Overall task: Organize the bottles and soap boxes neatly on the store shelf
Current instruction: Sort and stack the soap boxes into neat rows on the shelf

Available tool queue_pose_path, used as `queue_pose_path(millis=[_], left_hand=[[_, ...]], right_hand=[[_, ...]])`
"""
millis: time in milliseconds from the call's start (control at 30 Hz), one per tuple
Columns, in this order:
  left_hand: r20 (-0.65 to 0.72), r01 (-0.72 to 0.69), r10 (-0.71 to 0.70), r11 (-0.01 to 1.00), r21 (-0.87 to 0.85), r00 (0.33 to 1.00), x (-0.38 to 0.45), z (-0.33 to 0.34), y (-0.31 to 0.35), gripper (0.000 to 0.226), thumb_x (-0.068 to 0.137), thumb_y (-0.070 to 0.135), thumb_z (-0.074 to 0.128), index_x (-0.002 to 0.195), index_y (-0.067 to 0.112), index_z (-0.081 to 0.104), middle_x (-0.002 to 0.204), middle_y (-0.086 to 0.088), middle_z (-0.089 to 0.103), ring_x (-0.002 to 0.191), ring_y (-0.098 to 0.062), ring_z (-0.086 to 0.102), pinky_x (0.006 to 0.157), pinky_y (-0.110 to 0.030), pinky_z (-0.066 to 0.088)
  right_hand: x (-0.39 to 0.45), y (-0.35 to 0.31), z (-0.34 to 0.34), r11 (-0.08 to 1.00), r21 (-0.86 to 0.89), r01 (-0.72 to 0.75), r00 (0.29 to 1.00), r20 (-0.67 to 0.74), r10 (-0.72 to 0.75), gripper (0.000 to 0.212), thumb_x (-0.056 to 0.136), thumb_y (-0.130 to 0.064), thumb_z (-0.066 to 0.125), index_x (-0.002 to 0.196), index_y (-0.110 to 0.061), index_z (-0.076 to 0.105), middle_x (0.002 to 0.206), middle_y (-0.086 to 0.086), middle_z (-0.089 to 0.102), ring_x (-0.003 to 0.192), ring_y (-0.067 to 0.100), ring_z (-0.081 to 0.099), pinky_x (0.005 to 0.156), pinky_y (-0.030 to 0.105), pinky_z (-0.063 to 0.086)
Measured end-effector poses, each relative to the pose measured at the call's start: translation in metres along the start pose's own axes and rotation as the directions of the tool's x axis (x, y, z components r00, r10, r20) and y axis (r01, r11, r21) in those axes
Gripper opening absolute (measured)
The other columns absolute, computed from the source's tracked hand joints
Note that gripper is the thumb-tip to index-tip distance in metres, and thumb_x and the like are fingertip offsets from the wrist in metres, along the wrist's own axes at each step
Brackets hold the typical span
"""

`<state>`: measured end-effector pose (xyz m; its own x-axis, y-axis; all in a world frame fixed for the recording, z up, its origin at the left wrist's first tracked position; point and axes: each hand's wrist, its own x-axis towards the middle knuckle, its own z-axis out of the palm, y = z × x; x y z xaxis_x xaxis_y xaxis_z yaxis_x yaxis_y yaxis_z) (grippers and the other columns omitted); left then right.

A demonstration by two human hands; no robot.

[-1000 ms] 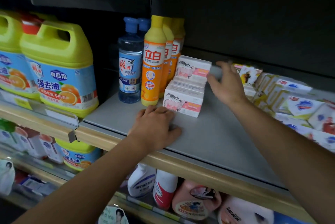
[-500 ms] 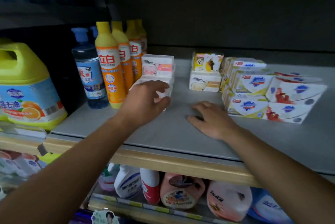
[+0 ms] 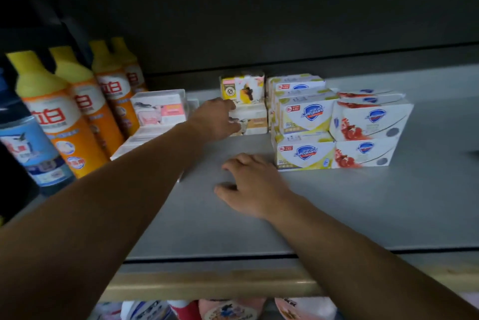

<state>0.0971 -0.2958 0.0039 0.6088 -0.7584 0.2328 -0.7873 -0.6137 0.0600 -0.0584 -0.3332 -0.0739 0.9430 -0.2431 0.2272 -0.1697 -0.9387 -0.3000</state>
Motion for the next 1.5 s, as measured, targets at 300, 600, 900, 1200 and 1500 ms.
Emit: queue_pose_path(millis=[300, 600, 900, 1200, 1500], left_hand=[[-0.069, 0.075, -0.069, 0.994, 0.086, 0.995, 0.025, 0.015, 0.002, 0.056, 0.078, 0.025, 0.073, 0.126, 0.007, 0.052, 0.128, -0.014, 0.046, 0.114, -0.033, 0.050, 0.095, -0.044, 0.048], [-0.014, 0.118, -0.118, 0.993, -0.002, 0.993, 0.014, 0.012, -0.001, 0.060, 0.078, 0.040, 0.076, 0.122, 0.011, 0.048, 0.118, -0.013, 0.060, 0.108, -0.030, 0.055, 0.086, -0.037, 0.046], [-0.382, -0.048, -0.029, 0.981, -0.190, 0.924, -0.066, -0.043, 0.005, 0.043, 0.088, 0.030, 0.067, 0.128, 0.017, 0.058, 0.126, -0.012, 0.056, 0.113, -0.029, 0.055, 0.088, -0.032, 0.044], [-0.451, -0.065, -0.254, 0.812, -0.581, 0.856, -0.179, -0.025, -0.013, 0.031, 0.091, 0.020, 0.067, 0.122, 0.021, 0.060, 0.120, 0.005, 0.061, 0.111, -0.015, 0.059, 0.088, -0.042, 0.055], [0.109, 0.038, -0.515, -0.147, -0.988, 0.850, -0.194, 0.004, -0.012, 0.020, 0.098, 0.013, 0.057, 0.116, 0.005, 0.059, 0.104, -0.014, 0.070, 0.088, -0.026, 0.074, 0.062, -0.043, 0.060]], right_hand=[[0.000, 0.000, 0.004, 1.000, 0.017, 0.014, 0.999, -0.051, -0.013, 0.052, 0.086, -0.051, 0.047, 0.130, -0.023, 0.051, 0.132, -0.002, 0.049, 0.126, 0.025, 0.039, 0.102, 0.036, 0.031], [0.000, 0.000, 0.001, 1.000, 0.013, 0.006, 1.000, -0.018, -0.006, 0.053, 0.085, -0.053, 0.047, 0.129, -0.025, 0.050, 0.131, -0.003, 0.049, 0.126, 0.024, 0.039, 0.103, 0.038, 0.032], [0.002, 0.002, 0.000, 0.998, 0.068, -0.005, 0.999, -0.037, 0.008, 0.056, 0.081, -0.059, 0.056, 0.125, -0.026, 0.054, 0.128, -0.003, 0.054, 0.124, 0.023, 0.045, 0.103, 0.033, 0.036], [-0.012, -0.003, -0.010, 0.809, 0.573, 0.130, 0.981, -0.193, -0.021, 0.112, 0.057, -0.044, 0.084, 0.146, -0.042, 0.017, 0.128, -0.018, 0.039, 0.109, 0.010, 0.056, 0.092, 0.029, 0.049], [-0.020, -0.010, -0.012, 0.837, 0.399, 0.375, 0.922, -0.257, -0.290, 0.081, 0.076, 0.004, 0.070, 0.145, -0.023, 0.035, 0.135, 0.001, 0.042, 0.114, 0.004, 0.048, 0.094, 0.008, 0.038]])
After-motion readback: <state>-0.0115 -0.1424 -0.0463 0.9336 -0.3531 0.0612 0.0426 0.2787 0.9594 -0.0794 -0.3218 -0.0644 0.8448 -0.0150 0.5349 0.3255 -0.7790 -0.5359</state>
